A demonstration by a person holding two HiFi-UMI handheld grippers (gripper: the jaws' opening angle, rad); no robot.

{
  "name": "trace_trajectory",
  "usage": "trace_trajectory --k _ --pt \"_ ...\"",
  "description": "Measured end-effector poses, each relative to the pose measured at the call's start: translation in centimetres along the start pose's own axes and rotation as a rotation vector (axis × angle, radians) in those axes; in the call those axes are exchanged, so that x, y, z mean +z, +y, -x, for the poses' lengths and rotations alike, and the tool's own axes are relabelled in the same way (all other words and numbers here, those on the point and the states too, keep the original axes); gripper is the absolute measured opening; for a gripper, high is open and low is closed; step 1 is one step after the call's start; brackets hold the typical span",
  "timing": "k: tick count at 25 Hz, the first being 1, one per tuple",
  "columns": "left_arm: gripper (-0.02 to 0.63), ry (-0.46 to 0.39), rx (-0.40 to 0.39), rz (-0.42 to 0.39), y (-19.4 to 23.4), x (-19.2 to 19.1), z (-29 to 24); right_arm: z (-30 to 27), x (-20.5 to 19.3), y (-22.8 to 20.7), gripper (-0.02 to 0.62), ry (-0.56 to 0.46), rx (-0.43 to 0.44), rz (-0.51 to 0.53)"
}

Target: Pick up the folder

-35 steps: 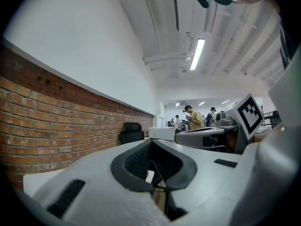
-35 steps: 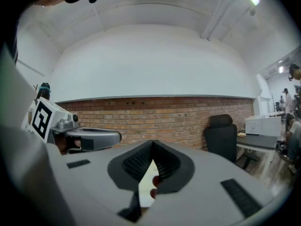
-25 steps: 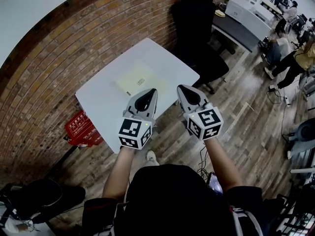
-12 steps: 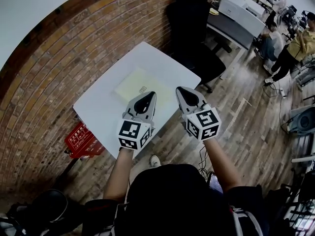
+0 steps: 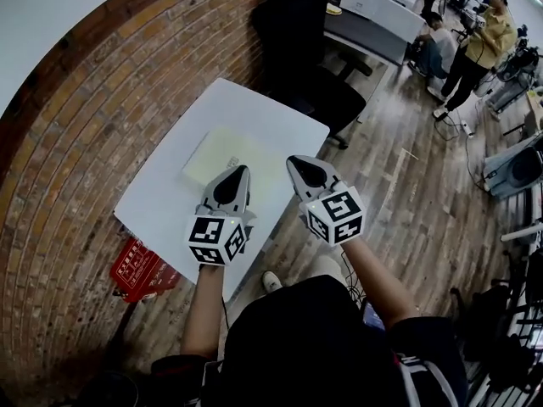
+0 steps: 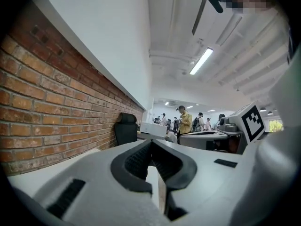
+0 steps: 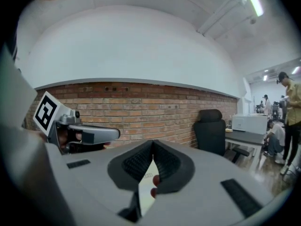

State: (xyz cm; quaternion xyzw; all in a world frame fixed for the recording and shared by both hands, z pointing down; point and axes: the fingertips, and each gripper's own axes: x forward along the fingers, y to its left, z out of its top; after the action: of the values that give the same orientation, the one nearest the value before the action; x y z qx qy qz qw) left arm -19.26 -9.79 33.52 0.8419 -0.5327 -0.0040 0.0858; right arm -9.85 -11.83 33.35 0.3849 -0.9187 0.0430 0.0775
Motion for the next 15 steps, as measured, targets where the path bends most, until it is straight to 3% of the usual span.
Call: trace_trajectory --k 15 --pt "0.015 0.072 -0.032 0.017 -0.9 -2.4 -2.2 0.4 -1.4 -3.2 0.028 0.017 -0.044 -0.017"
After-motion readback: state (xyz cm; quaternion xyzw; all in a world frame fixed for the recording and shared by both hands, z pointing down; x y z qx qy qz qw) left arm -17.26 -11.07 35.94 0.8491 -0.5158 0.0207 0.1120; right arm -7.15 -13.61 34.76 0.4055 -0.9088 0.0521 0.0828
